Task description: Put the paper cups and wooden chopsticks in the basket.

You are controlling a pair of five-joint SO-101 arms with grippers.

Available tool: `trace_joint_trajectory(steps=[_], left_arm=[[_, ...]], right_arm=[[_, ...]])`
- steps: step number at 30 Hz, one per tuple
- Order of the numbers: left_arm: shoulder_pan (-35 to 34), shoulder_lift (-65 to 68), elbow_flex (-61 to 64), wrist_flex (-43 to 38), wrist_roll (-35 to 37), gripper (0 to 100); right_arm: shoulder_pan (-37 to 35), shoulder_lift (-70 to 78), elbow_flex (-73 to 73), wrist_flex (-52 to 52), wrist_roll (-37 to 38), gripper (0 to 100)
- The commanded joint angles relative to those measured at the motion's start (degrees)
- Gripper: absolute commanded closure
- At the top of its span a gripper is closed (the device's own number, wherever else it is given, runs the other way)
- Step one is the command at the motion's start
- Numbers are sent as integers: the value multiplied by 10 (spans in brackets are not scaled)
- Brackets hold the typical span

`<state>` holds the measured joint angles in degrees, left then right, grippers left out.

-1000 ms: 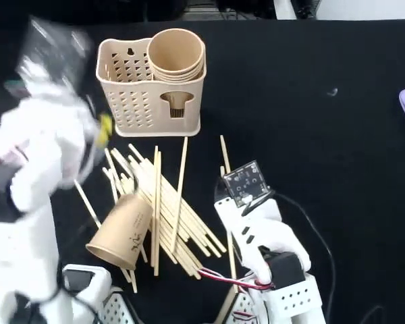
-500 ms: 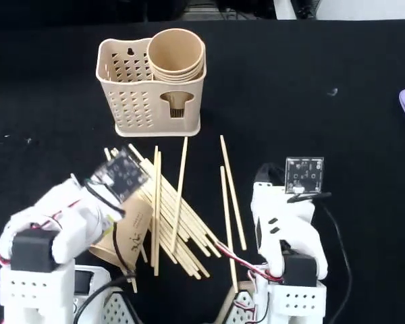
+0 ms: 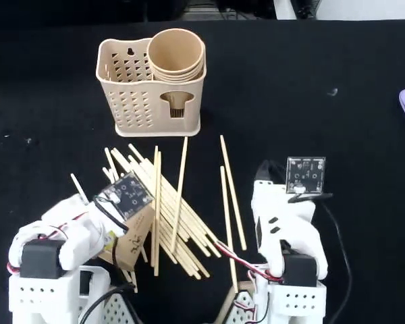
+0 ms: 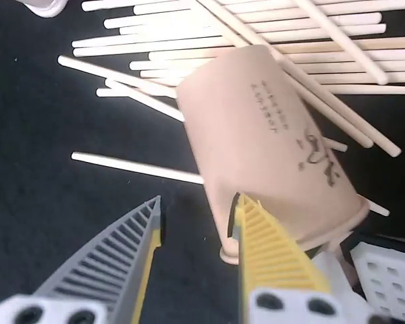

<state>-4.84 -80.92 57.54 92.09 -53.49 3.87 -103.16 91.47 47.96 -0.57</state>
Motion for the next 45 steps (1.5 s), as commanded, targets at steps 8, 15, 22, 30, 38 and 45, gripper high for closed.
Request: trace_joint_trajectory(steps=[8,15,22,30,38,45], left_arm=[[-51,-7,19,-19,-98,818],[-32,-3,22,-37,-98,818],[114,-3,55,-159,64,818],[170,-6,26,-212,152,819],[148,-1,-155,9,152,733],[147,-2,-131,89,47,741]], right_arm=[[5,6,-8,-21,-4,974],[5,6,-8,-21,-4,974],[5,6,-7,-22,-4,974],[5,6,-7,-22,-4,974],[5,6,-7,-25,-4,974],[-21,6,-5,-21,-4,974]])
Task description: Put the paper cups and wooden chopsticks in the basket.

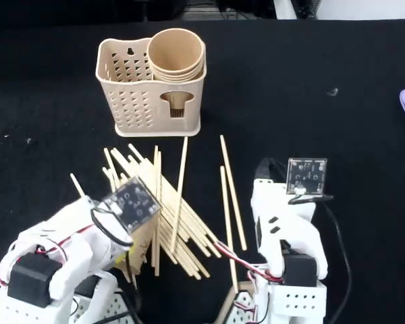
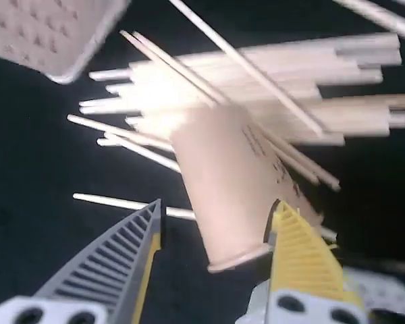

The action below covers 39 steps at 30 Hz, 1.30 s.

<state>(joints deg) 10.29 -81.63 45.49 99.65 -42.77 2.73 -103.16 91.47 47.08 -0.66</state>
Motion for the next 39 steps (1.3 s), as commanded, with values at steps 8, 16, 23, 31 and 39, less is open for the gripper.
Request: trace_joint_trajectory(steps=[8,16,23,31,39], left_arm=[[16,58,73,13,-200,788],[39,137,88,5,-208,791],[35,142,39,-110,-128,789],[4,139,49,-301,69,788],[44,142,-145,15,-94,792]], right_arm=[[-9,6,-5,-12,-3,974],[-10,6,-6,-12,-3,973],[-10,6,-6,-12,-3,973],[-8,6,-7,-12,-3,973],[-8,6,-7,-13,-3,973]])
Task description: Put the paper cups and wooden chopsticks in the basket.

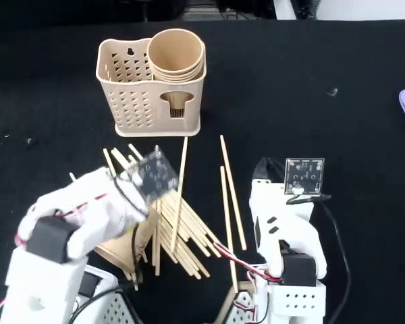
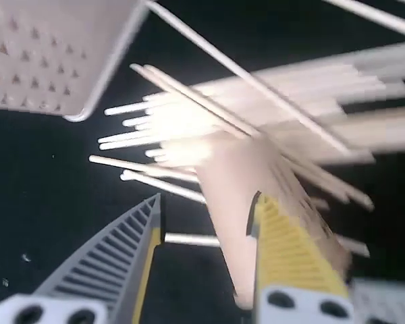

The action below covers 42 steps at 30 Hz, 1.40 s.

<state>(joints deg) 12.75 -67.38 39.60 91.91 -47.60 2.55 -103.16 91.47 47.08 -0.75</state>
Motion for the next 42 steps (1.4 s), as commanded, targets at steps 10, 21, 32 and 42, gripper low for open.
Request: trace_joint_trajectory(steps=[10,21,32,42], left_arm=[[10,47,31,88,-132,794],[-143,95,-9,89,-221,789],[-225,95,60,90,-306,789],[-202,95,111,87,-302,791]], right_arm=[[-5,6,-7,-12,-2,973],[-5,6,-7,-13,-2,973],[-5,6,-7,-13,-2,973],[-6,6,-8,-14,-2,973]])
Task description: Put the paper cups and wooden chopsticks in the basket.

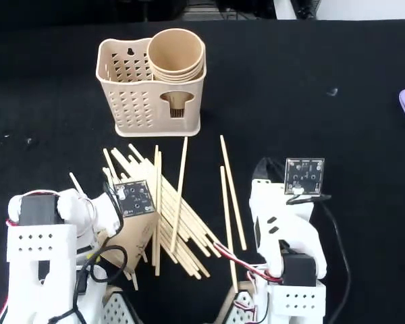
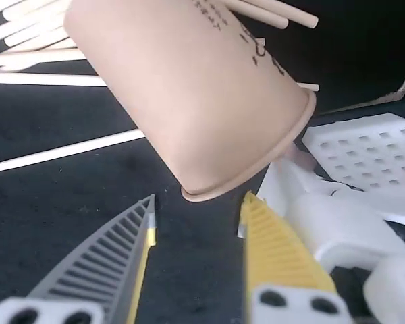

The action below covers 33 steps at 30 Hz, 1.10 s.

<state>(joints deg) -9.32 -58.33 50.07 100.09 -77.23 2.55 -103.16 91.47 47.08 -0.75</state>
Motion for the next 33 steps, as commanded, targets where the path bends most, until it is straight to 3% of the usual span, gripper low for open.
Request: trace_joint_trajectory(steps=[1,8,12,16,19,26,33], left_arm=[[28,4,6,4,4,794],[79,4,28,-165,214,791],[117,4,27,-206,286,794],[138,4,-16,-191,309,830],[143,4,-47,-185,331,972],[137,4,-97,-175,345,970],[127,11,-224,-121,453,971]], right_arm=[[-7,6,-8,-14,-2,973],[-5,6,-8,-12,-2,973],[-5,6,-8,-12,-2,973],[-5,6,-8,-12,-1,973],[-5,6,-9,-12,-1,973],[-5,6,-9,-12,-1,973],[-5,6,-8,-12,-1,973]])
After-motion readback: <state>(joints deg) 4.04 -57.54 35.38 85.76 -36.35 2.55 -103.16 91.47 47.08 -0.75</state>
